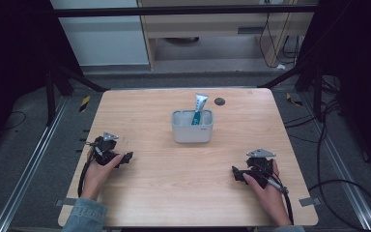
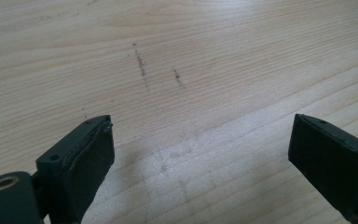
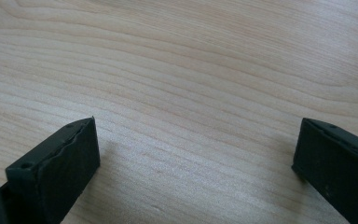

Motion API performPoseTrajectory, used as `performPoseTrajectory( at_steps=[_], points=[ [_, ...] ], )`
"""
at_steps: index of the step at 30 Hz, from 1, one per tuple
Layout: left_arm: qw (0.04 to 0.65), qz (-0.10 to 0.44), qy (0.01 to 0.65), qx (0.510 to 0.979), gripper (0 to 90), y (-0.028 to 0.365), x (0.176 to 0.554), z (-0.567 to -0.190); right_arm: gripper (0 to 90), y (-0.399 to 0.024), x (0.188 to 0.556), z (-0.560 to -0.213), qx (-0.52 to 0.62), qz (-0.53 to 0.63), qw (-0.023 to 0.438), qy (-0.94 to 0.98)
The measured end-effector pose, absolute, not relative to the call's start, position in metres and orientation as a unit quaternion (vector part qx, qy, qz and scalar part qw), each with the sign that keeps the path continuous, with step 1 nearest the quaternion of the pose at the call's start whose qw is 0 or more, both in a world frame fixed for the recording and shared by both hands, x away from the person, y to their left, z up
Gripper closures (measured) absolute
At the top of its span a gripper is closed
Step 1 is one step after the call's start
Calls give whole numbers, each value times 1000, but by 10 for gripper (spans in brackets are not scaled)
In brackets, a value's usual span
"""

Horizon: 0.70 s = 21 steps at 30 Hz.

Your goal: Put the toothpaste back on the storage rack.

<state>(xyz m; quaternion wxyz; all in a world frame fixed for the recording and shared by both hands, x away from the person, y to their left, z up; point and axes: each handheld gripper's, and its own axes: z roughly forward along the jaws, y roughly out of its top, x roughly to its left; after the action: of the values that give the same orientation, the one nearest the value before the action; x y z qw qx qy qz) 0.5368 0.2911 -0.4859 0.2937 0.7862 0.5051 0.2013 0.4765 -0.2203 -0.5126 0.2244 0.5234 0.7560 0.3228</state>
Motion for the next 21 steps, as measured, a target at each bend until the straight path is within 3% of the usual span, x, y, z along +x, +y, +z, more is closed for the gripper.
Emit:
performPoseTrajectory(
  at_steps=[11,21],
  points=[
    [289,198,502,791,57,298,542,-499,6,-220,477,-513,523,323,225,757],
    [326,211,483,785,12,303,544,-507,6,-220,476,-513,524,323,225,756]
  ],
)
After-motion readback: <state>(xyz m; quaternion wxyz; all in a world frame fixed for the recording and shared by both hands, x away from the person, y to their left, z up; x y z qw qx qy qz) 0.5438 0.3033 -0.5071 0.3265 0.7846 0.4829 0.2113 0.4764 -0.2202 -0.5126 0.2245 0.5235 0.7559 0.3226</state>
